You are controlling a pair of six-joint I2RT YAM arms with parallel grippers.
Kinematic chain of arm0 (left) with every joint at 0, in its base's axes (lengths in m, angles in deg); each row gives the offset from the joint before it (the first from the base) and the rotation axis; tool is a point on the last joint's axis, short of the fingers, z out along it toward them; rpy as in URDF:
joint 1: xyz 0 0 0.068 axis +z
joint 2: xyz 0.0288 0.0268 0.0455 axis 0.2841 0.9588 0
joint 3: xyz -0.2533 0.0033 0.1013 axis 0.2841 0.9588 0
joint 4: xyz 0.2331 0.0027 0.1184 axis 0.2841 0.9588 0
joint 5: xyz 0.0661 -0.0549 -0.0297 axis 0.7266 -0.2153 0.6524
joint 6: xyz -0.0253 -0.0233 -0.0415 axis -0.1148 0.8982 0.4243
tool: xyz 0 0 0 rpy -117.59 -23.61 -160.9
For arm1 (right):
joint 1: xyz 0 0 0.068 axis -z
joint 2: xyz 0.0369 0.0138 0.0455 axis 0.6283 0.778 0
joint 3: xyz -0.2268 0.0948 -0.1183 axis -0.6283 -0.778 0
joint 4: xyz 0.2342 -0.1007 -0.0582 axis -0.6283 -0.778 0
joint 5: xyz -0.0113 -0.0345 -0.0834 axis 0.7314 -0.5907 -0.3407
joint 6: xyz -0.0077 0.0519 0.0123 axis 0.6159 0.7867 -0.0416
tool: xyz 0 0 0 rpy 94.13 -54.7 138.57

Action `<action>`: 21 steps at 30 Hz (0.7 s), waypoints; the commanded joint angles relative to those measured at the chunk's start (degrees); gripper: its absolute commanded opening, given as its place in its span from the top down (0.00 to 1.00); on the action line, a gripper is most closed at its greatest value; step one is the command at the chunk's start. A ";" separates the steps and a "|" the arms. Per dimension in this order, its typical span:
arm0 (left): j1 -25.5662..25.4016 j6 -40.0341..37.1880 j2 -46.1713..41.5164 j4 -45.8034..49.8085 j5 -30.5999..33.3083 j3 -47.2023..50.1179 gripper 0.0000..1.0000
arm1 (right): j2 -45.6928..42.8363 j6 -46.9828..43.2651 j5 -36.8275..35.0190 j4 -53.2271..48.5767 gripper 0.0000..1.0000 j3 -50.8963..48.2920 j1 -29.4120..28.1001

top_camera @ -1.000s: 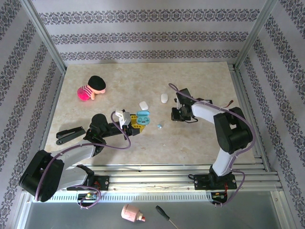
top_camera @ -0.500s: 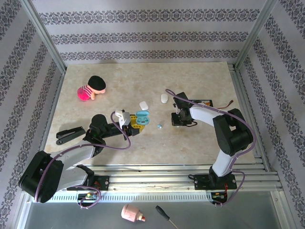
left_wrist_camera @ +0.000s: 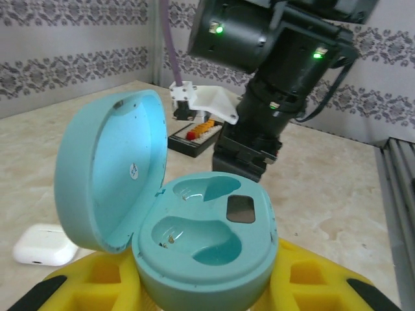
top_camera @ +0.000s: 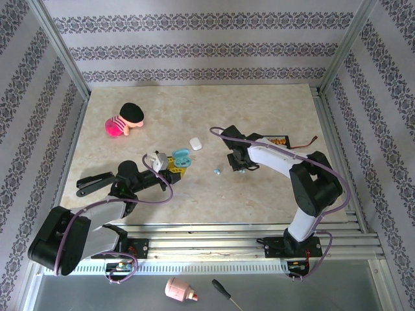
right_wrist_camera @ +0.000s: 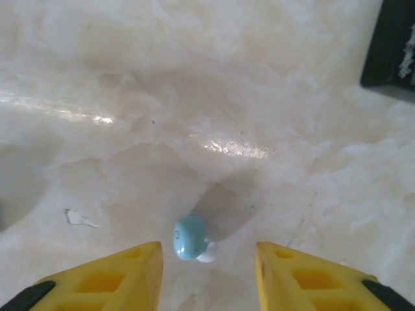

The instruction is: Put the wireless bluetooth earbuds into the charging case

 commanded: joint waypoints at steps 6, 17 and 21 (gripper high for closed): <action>2.13 1.64 0.35 -9.04 0.72 1.94 0.68 | 5.97 2.16 -14.31 -9.55 0.67 5.09 -5.69; 2.47 1.56 0.13 -8.65 0.59 2.07 0.68 | 12.91 2.70 -19.61 -11.29 0.72 7.39 -9.66; 2.48 1.65 0.32 -8.80 0.41 2.07 0.68 | 14.35 2.25 -19.99 -10.88 0.74 7.69 -9.81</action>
